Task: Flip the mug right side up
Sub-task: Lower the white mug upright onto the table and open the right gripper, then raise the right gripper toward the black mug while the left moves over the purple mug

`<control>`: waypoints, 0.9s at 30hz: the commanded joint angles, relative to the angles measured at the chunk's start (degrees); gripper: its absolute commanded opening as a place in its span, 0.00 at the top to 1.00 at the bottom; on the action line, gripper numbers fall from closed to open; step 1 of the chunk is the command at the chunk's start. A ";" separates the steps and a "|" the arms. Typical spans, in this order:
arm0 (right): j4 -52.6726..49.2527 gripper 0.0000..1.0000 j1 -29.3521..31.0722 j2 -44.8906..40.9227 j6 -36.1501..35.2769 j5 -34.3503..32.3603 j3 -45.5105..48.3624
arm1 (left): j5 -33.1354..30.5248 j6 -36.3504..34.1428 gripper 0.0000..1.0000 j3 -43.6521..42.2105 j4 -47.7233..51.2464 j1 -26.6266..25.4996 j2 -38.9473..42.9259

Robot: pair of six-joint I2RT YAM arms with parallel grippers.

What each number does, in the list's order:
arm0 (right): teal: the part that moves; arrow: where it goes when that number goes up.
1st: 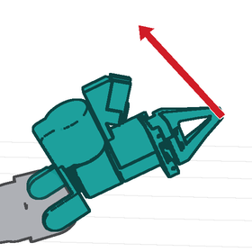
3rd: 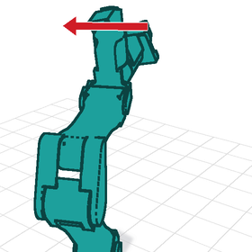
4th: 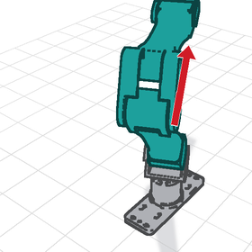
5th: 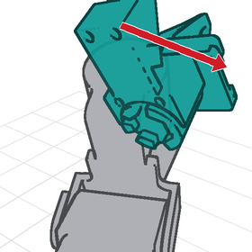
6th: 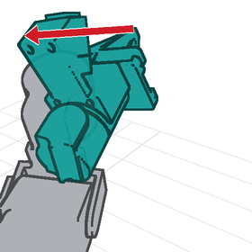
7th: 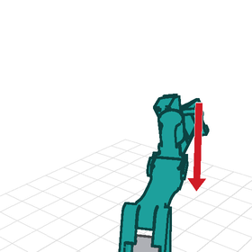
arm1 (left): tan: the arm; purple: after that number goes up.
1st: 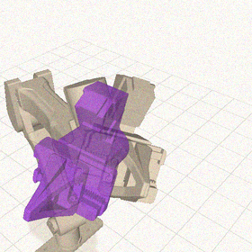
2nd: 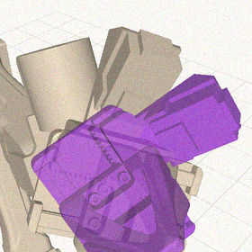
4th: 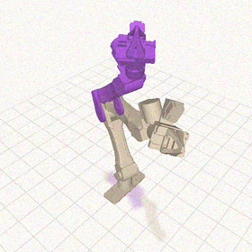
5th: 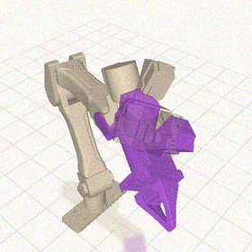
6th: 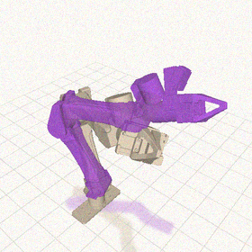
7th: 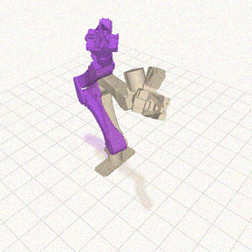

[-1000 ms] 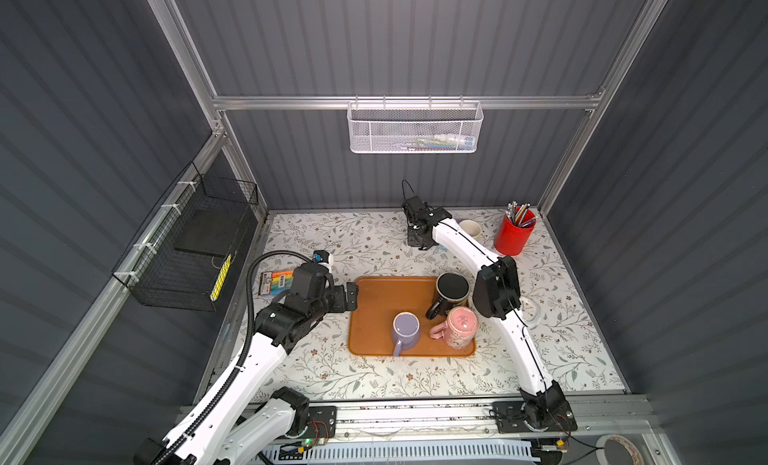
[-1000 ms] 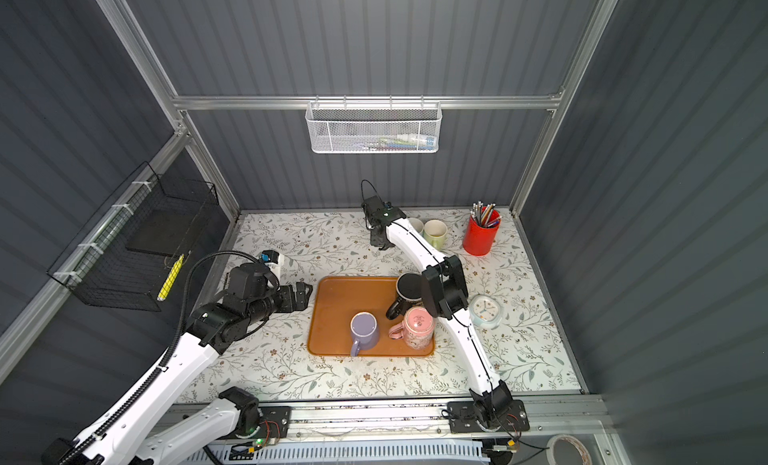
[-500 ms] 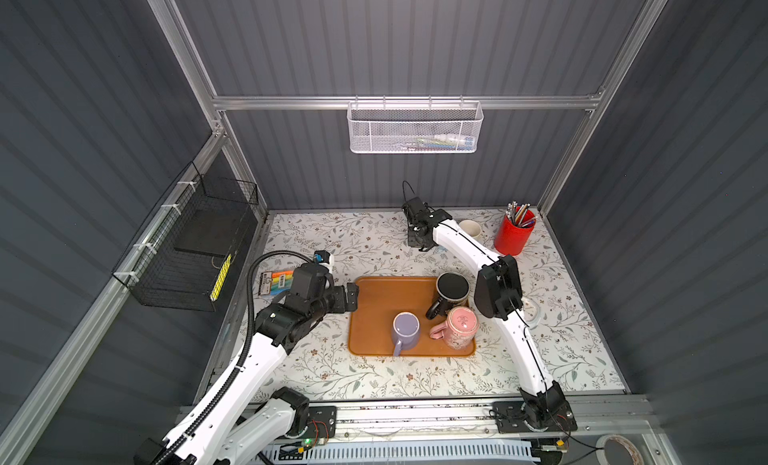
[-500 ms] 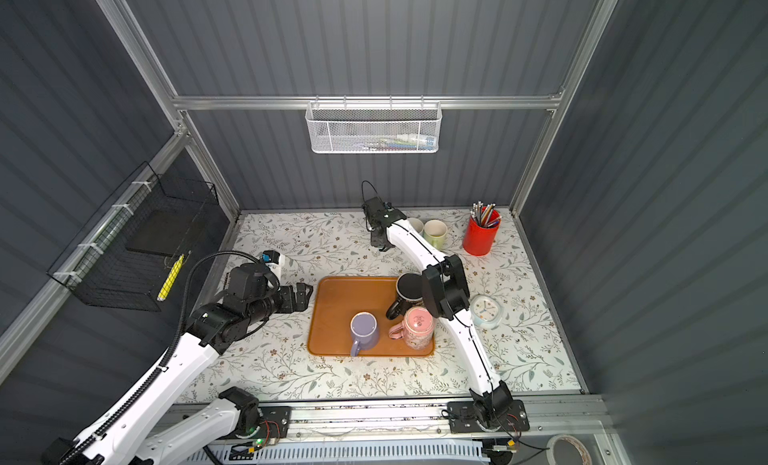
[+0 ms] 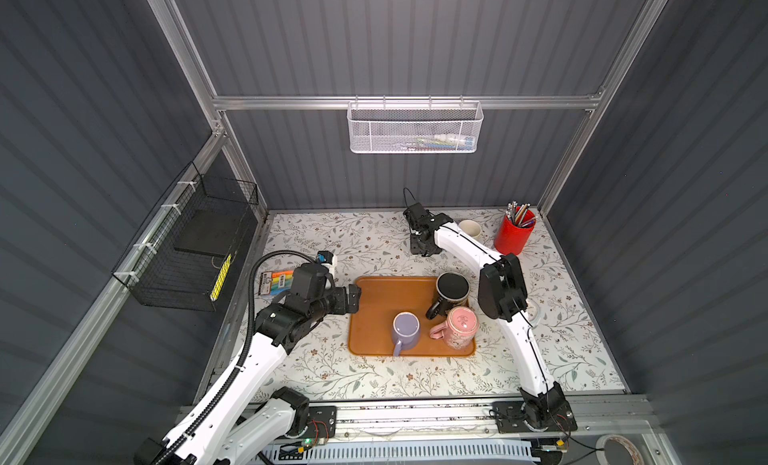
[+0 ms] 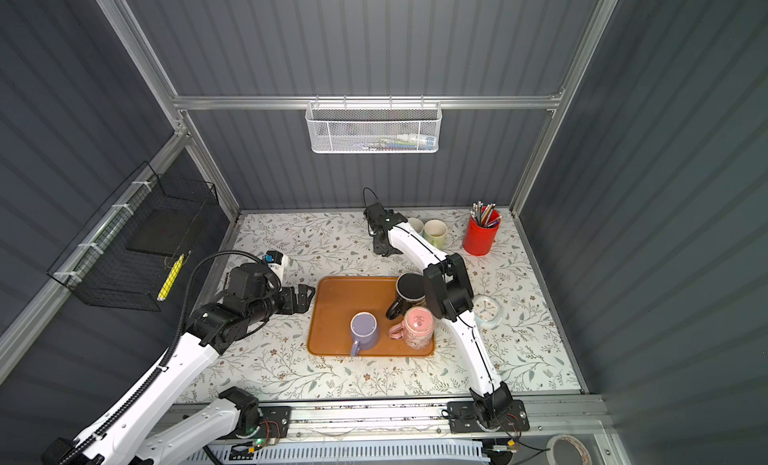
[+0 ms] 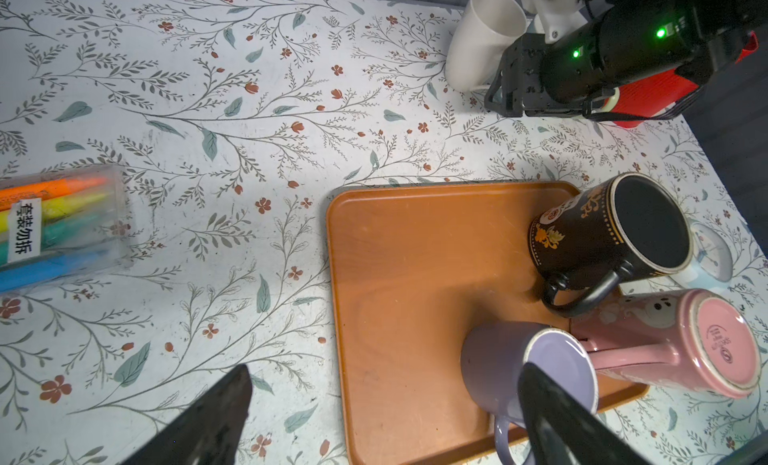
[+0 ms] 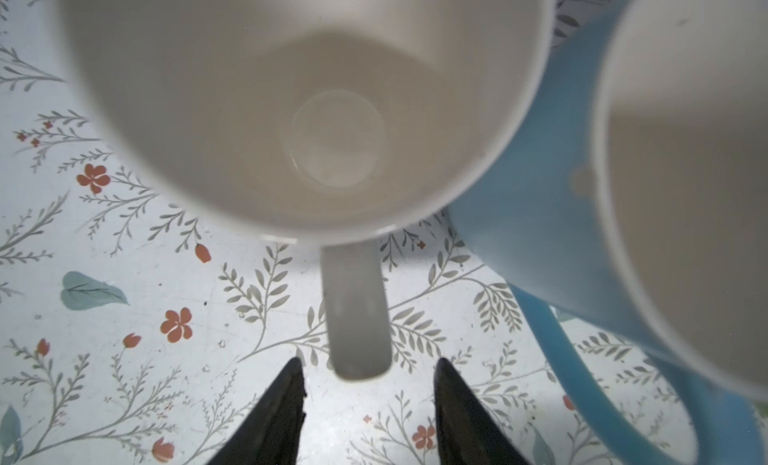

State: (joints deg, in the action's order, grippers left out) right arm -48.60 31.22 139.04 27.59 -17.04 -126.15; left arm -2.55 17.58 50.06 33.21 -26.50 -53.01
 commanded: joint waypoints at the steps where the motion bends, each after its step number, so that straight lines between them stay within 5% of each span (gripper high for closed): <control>1: 1.16 0.46 0.10 -4.30 -0.50 0.85 1.79 | 1.92 -2.12 0.02 -0.79 -0.80 0.31 -0.29; 13: 9.76 0.35 0.15 -18.77 -4.66 4.04 16.48 | 7.29 -3.79 0.15 2.47 1.82 -1.79 -5.98; 27: 23.07 0.22 -0.14 -39.04 -9.40 11.54 40.26 | -3.77 -1.03 0.37 4.90 6.76 -19.47 -12.49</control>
State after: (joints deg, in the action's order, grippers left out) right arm -29.28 31.22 103.39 19.88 -7.40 -88.92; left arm -2.72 15.46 52.93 37.10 -43.53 -64.49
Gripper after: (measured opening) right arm 0.769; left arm 0.635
